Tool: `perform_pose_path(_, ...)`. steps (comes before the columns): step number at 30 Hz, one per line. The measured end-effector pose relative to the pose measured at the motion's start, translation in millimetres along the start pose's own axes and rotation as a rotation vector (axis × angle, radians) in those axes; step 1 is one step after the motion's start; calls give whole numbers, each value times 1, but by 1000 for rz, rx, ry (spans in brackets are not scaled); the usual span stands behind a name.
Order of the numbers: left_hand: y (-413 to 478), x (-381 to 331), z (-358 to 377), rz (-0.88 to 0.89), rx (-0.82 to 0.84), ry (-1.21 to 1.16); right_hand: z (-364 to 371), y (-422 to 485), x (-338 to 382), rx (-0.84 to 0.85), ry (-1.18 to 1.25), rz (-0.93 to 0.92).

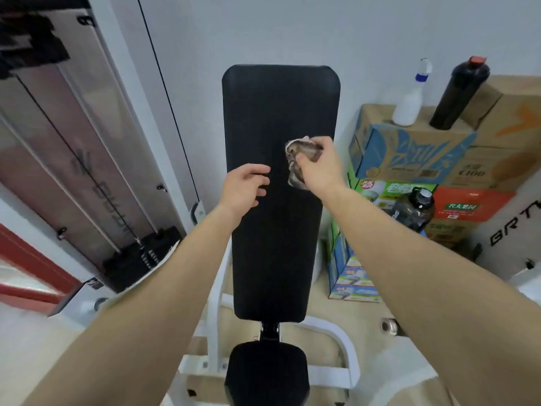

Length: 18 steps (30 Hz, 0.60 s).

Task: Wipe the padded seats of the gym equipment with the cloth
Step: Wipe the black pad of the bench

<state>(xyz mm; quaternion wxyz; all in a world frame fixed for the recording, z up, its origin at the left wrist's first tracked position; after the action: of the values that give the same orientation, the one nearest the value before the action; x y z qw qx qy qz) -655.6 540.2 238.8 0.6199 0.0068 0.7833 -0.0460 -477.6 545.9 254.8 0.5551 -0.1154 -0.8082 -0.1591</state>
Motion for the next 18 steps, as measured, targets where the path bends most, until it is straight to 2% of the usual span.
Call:
perform_pose_path(2, 30, -2, -14, -1, -108, -34, 0, 33, 32, -202, -97, -187)
perform_pose_path(5, 71, -8, -30, 24, -265, -60, 12, 82, 63, -303, -353, -461)
perform_pose_path(8, 103, -12, -40, 61, -363, -18, 46, 117, 60, -265, -808, -648)
perform_pose_path(10, 117, -6, -45, 60, -414, 1, 71, 124, 46, -262, -1009, -782)
perform_pose_path(14, 128, 22, -53, 42, -522, 33, 107, 109, -14, -179, -1021, -1002)
perform_pose_path(18, 123, 47, -53, -15, -520, 67, 119, 72, -87, 112, -1230, -1227)
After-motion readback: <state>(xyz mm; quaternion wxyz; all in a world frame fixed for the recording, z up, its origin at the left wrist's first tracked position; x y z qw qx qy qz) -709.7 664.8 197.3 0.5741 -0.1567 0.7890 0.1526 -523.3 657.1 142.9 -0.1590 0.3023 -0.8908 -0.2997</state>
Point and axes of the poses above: each hand's wrist, its own y-axis towards the middle knuckle, its own z-axis out of the palm, x = y × z, the point moved 3 cm from there along y, towards the middle knuckle
